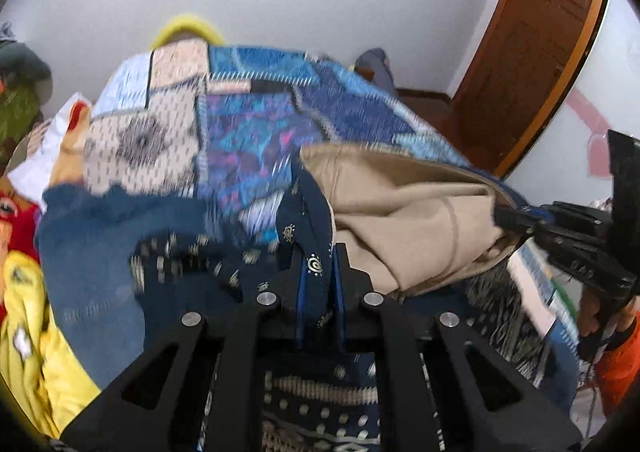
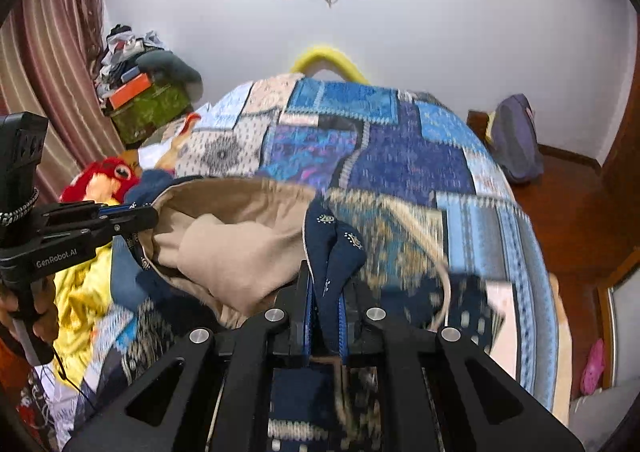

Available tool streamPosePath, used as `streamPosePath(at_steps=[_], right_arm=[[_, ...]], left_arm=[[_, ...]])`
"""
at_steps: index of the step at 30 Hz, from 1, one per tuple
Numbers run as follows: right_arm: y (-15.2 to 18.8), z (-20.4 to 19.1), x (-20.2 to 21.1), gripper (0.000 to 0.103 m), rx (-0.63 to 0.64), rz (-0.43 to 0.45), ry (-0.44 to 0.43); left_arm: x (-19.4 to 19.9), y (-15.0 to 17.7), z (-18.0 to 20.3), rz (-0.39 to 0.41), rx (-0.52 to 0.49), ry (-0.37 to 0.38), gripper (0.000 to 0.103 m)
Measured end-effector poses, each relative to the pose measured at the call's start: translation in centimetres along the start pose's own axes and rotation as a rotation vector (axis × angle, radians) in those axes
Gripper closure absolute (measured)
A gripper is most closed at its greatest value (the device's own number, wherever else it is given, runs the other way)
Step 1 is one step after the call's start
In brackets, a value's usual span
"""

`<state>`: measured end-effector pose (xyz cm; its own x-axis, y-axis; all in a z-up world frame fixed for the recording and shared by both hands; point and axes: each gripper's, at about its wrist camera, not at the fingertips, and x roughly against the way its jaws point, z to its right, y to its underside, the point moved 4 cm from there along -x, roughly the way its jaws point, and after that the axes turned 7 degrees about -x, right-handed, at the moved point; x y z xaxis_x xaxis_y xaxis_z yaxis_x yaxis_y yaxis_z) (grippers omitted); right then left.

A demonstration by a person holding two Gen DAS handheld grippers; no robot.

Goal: Fold large clothes

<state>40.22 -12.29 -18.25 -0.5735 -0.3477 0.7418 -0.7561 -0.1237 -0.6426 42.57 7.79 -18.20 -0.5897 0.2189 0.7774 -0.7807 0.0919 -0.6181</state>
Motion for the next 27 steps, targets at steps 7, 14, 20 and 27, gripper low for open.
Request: streamPosePath(at_steps=[7,14,20,27], right_arm=[[5.1,2.1,-1.0,0.096,-0.003,-0.055,0.089],[7.9,4.0,-2.4,0.095,0.089,-0.068,0.225],[8.6,6.3,-3.0,0.039,0.054,-0.11,0.329],[8.5,7.0,-0.9,0.013,0.036,-0.09,0.289]], left_arm=[[-2.3,5.9,-0.3,-0.081,-0.055,-0.112,0.092],[-5.3,9.0,-2.1,-0.138,-0.014,-0.137,0.092],[-6.1,9.4,-2.2,-0.136,-0.012,-0.17,0.089],[-4.3,8.9,-1.4,-0.119,-0.042,-0.176,0.073]])
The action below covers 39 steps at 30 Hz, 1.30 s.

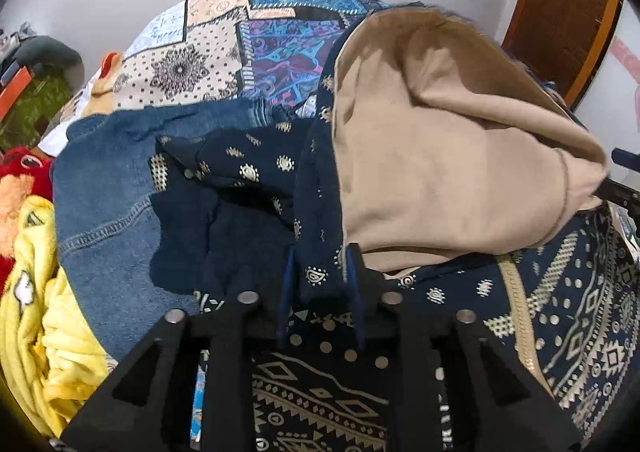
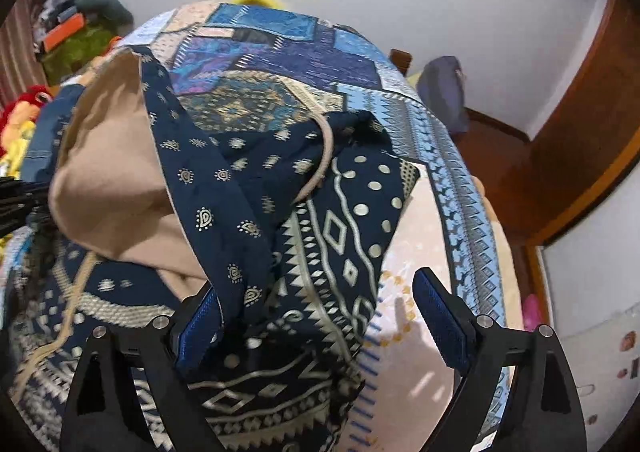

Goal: Fold large clothes
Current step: 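Carry the hem over the hood with both grippers and lay it down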

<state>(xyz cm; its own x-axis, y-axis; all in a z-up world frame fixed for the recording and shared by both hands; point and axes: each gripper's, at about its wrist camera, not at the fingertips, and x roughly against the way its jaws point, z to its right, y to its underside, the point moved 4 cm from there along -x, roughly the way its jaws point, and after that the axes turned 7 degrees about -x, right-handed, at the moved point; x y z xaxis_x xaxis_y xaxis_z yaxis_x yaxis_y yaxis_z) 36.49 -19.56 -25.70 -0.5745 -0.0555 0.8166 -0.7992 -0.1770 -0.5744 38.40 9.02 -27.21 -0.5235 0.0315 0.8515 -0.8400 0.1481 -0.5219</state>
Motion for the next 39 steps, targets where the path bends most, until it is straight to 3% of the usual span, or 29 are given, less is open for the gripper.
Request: streamPosePath(at_steps=[1,3,6,12,20,22,26,28,30,32,39], right_arm=[[-0.1,-0.3,0.5,0.013,0.008,0.01,-0.014],[-0.7,-1.1,1.8,0.013,0.024,0.043,-0.043],[-2.4,-2.5,2.9,0.013,0.033,0.084,-0.089],[-6.2,-5.1,2.7,0.013,0.01,0.122,-0.195],[-9.8,-7.9,-2.8,0.014,-0.006,0.058,-0.245],[-10.5,-8.5,-4.3,0.024,-0.007,0.035,-0.262],[-11.3,-9.1,-6.9,0.05,-0.032,-0.018,-0.303],[-11.5,-9.2,-7.9,0.07,-0.051,-0.047,-0.333],[-11.5,-9.4,-8.5,0.082,-0.062,-0.059,-0.354],[-11.4,-9.5,-8.2,0.088,-0.059,-0.042,-0.365],[-10.3,-9.3,-3.0,0.094,-0.047,0.038,-0.407]], left_arm=[[0.7,-0.3,0.1,0.01,-0.014,0.0,0.07],[1.6,-1.0,0.1,0.034,-0.03,-0.011,0.054],[3.1,-2.7,0.2,0.091,-0.05,-0.042,0.038],[3.0,-6.6,0.3,0.137,-0.072,-0.038,0.033],[-3.1,-10.8,-1.0,0.089,-0.03,-0.002,0.032],[-4.4,-11.4,-1.0,0.083,-0.02,0.022,0.033],[-6.3,-12.2,-0.6,0.074,-0.022,0.037,0.053],[-6.8,-12.4,-0.4,0.074,-0.024,0.041,0.066],[-6.9,-12.5,-0.1,0.069,-0.027,0.06,0.089],[-6.1,-12.4,0.2,0.092,-0.03,0.076,0.096],[0.8,-11.2,1.8,0.195,-0.092,0.093,0.097]])
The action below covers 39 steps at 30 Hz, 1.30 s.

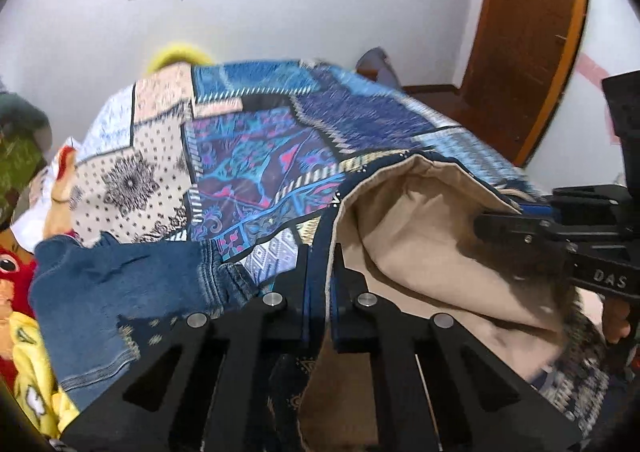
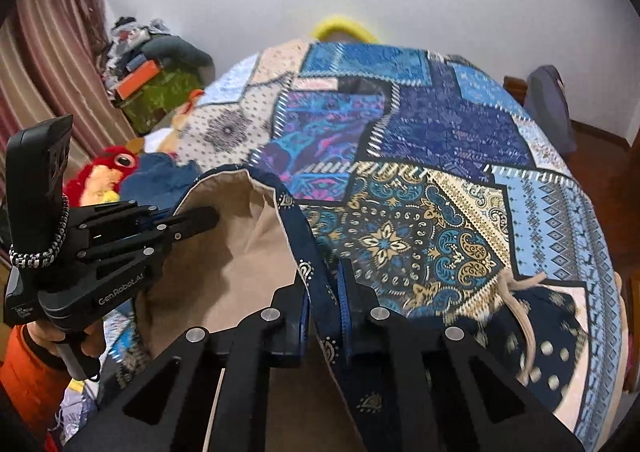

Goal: Fold large clothes
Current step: 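Carry the hem over the hood with both grippers and lay it down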

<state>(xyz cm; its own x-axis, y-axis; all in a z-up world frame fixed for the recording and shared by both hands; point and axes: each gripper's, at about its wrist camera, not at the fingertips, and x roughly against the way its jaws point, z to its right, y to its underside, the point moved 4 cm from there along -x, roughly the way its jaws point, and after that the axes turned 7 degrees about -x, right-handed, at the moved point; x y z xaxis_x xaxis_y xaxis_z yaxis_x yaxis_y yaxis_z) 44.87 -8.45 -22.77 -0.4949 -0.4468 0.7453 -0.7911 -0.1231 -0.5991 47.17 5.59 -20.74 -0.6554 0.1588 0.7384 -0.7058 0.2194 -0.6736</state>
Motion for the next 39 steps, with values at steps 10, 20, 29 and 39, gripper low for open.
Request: streamPosePath(at_steps=[10,20,29,39], right_arm=[[4.9,-4.3,10.4,0.094,0.081,0.064,-0.066],[12.7,-6.2,14.2,0.094,0.094,-0.006,-0.065],[18.9,-6.5,13.9,0.093,0.136,-0.122,0.021],[22.8,-3.3,13.1,0.093,0.119,-0.191,0.08]], left_arm=[[10.1,3.7,3.9,0.047,-0.074,0.034,0.097],[12.9,11.1,6.8,-0.044,-0.075,0.083,0.093],[10.3,18.0,8.6,-0.177,-0.065,0.075,0.078],[7.7,21.5,7.4,-0.227,0.074,0.077,0.07]])
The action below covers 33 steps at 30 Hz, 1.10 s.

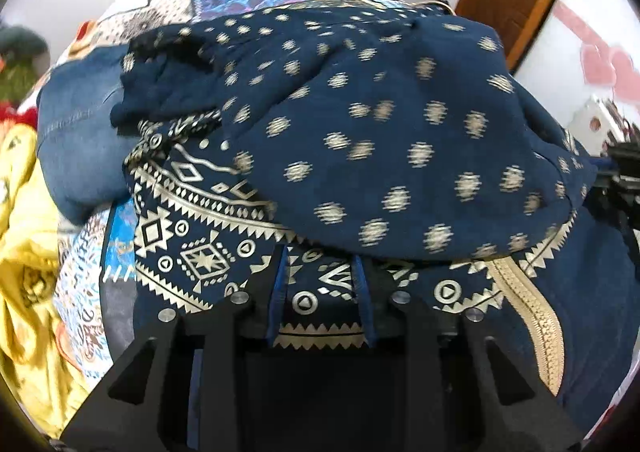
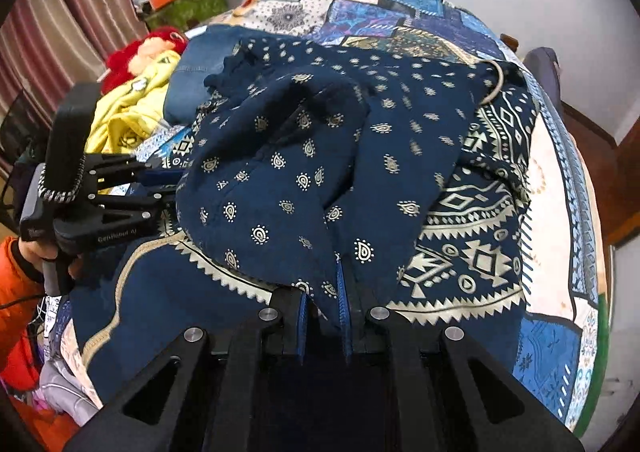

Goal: Fold large clothes

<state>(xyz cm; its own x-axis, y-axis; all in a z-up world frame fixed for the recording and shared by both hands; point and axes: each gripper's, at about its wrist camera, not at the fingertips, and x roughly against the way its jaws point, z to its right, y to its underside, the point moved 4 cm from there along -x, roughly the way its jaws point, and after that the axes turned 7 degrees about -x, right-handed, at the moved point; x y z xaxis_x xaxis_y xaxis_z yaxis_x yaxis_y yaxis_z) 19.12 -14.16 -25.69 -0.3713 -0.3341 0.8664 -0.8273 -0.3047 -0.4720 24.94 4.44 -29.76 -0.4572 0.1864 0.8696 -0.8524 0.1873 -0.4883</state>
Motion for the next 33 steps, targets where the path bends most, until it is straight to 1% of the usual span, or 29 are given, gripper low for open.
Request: streamPosePath(at_steps=[2,6,10,13,14,16,18,20,21,22,24,25,28,29,30,33], right_arm=[[0.2,0.7,0.1,0.093,-0.009,0.002,0.012],[0.2,2.2,0.4,0.093,-0.021,0.002,0.058],[0.1,3.1,0.3,0.093,-0.037,0.003,0.131],[0.1,3.3,0.3,0.093,-0.039,0.001,0.141],[0.1,3.2,0.4,0.093,-0.04,0.001,0.131],[0.0,3.2,0.6,0.093,-0.055,-0.004,0.082],[-0.3,3.4,0.7,0.093,-0.101,-0.02,0.015],[-0.6,3.3,0.7,0.093,-0.145,-0.032,-0.058],[-0.9,3.2,0.6,0.093,-0.16,-0.036,-0.089],[-1.0,3.0,0.5,0.093,-0.166,-0.04,-0.101],[-1.2,2.5,0.2,0.093,-0.161,-0.051,-0.1],[-1.2,2.4,0.0,0.093,-0.158,-0.056,-0.095],[-0.9,2.4,-0.1,0.093,-0.147,-0.068,-0.08],[-0.7,2.5,-0.2,0.093,-0.148,-0.071,-0.08],[-0.6,2.8,-0.1,0.093,-0.152,-0.071,-0.09],[-0.1,4.0,0.5,0.093,-0.17,-0.069,-0.126]], left_arm=[[-0.1,0.1,-0.3,-0.005,0.017,0.001,0.068],[-0.3,0.3,-0.5,-0.005,0.016,-0.019,0.061],[0.0,0.4,-0.8,-0.005,0.03,-0.017,0.06],[0.8,0.0,-1.5,-0.01,0.049,-0.009,0.061],[1.6,-0.6,-1.8,0.011,0.056,-0.009,0.061],[3.1,-1.6,-2.2,0.056,0.068,-0.004,0.061],[4.5,-3.1,-2.4,0.098,0.074,0.018,0.061],[5.0,-4.3,-2.2,0.125,0.057,0.031,0.061],[4.8,-4.8,-1.7,0.126,0.045,0.033,0.06],[4.4,-5.2,-1.0,0.121,0.032,0.031,0.06],[2.7,-5.8,-0.2,0.086,0.005,0.032,0.06],[1.4,-5.7,0.2,0.056,-0.01,0.033,0.06],[-1.2,-4.9,0.8,-0.013,-0.034,-0.007,0.06],[-1.8,-4.4,1.0,-0.017,-0.046,-0.022,0.06],[-2.0,-3.9,1.2,-0.005,-0.055,-0.034,0.06],[-1.8,-3.8,1.8,0.006,-0.093,-0.076,0.06]])
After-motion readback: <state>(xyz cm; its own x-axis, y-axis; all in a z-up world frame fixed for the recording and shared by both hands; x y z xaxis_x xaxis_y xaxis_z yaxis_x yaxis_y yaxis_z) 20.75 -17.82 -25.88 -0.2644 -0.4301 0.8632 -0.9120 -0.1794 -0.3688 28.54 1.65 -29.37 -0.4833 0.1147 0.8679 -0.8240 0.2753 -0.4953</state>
